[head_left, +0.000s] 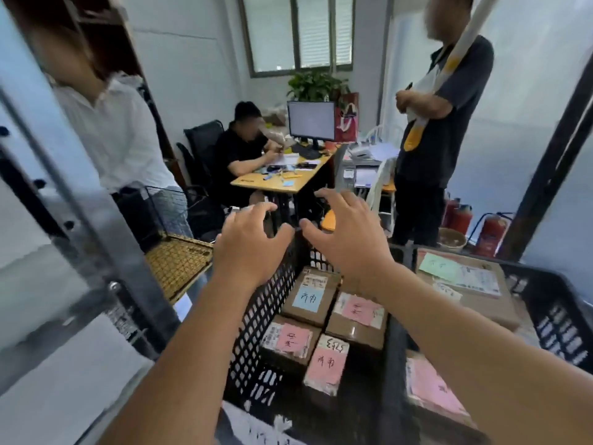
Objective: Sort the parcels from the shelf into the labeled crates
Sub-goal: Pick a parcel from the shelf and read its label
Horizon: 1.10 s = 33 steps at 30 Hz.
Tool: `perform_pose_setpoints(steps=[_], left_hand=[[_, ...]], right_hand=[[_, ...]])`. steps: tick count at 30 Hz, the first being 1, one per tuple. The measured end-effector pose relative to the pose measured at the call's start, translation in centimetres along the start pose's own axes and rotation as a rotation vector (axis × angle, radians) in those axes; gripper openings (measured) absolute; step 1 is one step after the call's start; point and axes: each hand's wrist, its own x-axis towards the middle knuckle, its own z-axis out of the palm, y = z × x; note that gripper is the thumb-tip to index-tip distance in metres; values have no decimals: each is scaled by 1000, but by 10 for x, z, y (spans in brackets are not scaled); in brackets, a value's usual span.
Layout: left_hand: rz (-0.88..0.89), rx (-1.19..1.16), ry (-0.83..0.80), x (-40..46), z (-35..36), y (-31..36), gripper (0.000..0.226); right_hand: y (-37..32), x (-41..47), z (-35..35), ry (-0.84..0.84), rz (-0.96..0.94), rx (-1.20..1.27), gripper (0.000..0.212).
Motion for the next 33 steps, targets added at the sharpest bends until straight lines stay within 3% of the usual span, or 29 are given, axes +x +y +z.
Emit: perform_pose_setpoints(steps=[7,15,28,33], left_hand=[[-56,98,277,-90,-103,49,52],[-195,231,505,-227,-223,52,51],[-753,472,715,-631,-427,-24,46],[-890,500,815,-744,-492,-38,49]], right_hand=[[-66,-19,-81,-11,-329,142,66],[-201,-89,-121,-57,-627,278,66],[-491,-411,-109,-389,-942,575,65],[-576,-502,-114,-507,-1038,637,63]])
